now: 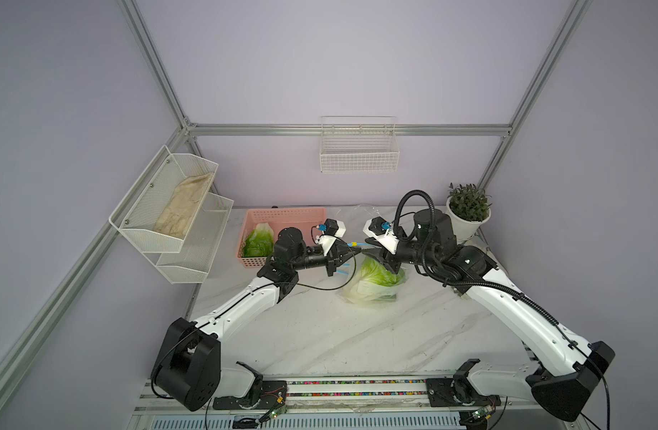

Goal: Open the zip-top bag and take out the chinese cabbages
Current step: Unzip the zipper on the zipper food storage bag.

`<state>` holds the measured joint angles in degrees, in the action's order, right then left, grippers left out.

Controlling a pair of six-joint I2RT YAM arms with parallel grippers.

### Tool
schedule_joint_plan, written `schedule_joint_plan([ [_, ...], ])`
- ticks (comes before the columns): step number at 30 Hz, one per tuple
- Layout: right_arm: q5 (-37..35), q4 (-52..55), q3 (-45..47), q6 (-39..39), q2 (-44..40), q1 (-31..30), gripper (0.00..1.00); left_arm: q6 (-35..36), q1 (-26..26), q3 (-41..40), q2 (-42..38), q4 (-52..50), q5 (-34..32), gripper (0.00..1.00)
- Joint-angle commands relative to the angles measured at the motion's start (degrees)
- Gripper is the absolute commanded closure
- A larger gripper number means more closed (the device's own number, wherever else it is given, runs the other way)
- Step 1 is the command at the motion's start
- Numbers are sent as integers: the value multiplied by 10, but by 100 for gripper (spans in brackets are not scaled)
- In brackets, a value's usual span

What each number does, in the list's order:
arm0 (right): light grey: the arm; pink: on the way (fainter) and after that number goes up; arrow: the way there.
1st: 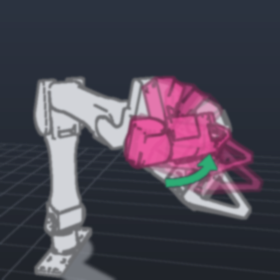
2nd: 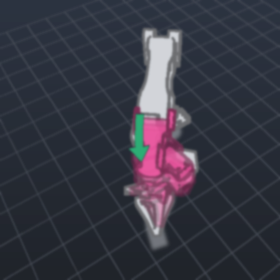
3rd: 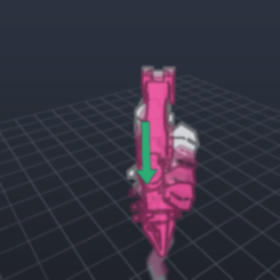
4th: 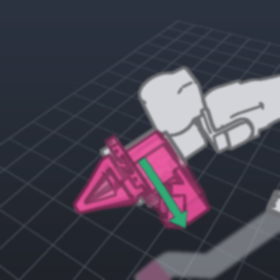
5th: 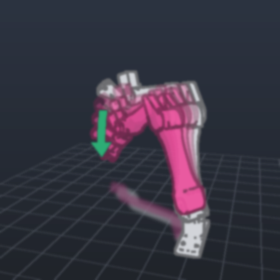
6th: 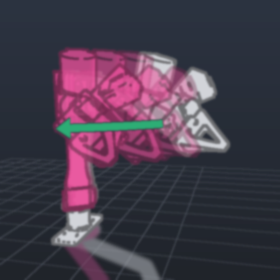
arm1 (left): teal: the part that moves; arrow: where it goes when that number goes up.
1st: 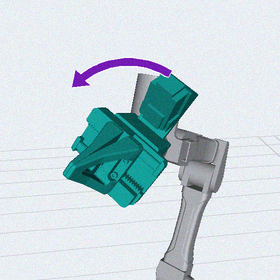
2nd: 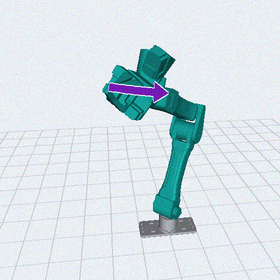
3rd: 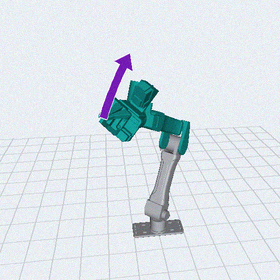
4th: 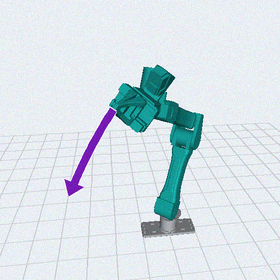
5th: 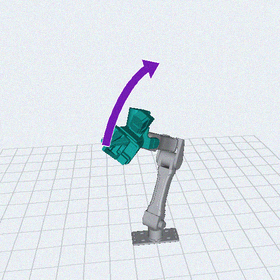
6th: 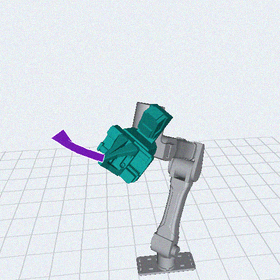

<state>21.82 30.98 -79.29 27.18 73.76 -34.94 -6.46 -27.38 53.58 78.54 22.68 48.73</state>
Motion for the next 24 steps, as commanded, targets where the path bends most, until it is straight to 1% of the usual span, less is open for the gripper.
schedule_joint_plan([
  [1,43,-14,-29,21,21,0,65,-7,4,35,-6,13,13,100],
  [4,59,-3,-49,29,43,0,66,-7,5,34,-5,14,15,100],
  [8,77,10,-70,36,74,-1,70,-7,6,34,-6,15,16,100],
  [11,81,19,-79,38,86,-1,71,-8,7,34,-5,16,18,100],
  [13,85,24,-83,39,93,-1,76,-9,7,34,-5,16,19,100],
  [15,83,27,-83,37,94,-1,87,-9,7,33,-5,17,19,100],
  [19,71,23,-75,34,83,-1,100,-9,8,30,-6,17,18,100],
  [24,56,15,-61,28,66,-1,100,-14,12,26,-6,27,15,100],
])
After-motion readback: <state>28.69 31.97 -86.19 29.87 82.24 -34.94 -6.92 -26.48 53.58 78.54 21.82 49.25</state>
